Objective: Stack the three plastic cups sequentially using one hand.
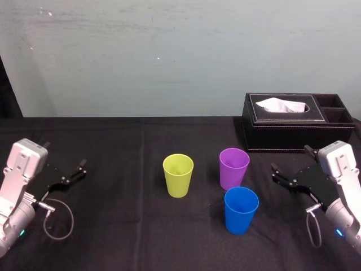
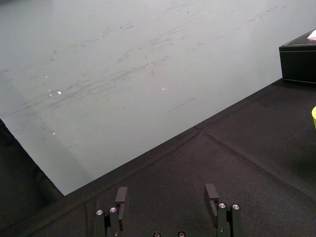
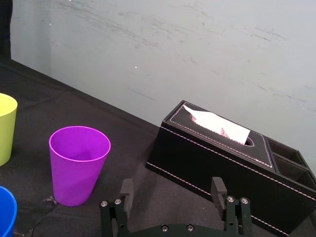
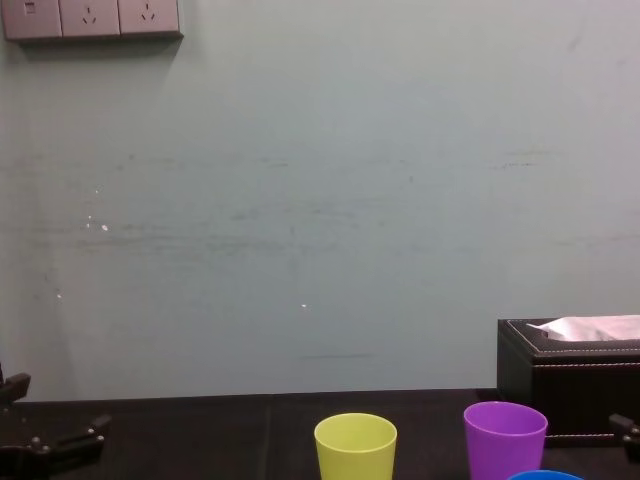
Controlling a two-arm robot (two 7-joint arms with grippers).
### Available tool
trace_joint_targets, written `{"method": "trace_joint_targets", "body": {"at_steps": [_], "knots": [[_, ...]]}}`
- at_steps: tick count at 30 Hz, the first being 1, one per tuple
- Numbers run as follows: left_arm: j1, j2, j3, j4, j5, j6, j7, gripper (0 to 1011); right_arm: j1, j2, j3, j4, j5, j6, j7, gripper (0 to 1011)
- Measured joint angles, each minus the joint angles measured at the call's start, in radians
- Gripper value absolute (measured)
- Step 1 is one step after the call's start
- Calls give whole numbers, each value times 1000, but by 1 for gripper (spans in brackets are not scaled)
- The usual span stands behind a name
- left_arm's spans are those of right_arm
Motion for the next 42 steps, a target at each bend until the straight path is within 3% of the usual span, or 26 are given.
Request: {"method": "trace_joint_targets", "body": {"at_steps": [42], "knots": [[0,0,0,0,0,0,0,1000,0,0,0,0,0,0,0,1002]]}}
